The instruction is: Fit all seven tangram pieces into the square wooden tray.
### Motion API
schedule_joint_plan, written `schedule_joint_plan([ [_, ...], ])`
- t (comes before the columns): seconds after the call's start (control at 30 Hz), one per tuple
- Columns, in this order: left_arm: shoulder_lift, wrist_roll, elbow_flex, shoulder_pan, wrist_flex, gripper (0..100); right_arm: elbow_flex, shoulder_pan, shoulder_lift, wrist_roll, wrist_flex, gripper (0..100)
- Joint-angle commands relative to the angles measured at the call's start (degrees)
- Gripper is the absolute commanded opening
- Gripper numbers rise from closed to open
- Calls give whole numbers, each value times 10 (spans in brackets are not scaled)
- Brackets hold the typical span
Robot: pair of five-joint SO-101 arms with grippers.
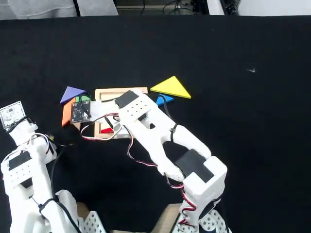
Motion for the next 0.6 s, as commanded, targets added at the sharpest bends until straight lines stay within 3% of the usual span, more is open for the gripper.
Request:
schedule_joint_plan([
  [0.0, -4, -1, -1, 7, -11, 159, -55, 19, -5, -8, 1, 174],
  [0.33, -4, -1, -1, 8, -11, 159, -80, 42, -9, -11, -13, 174],
  [0.57, -4, -1, -1, 8, -11, 159, -99, 61, -5, -64, -45, 173],
])
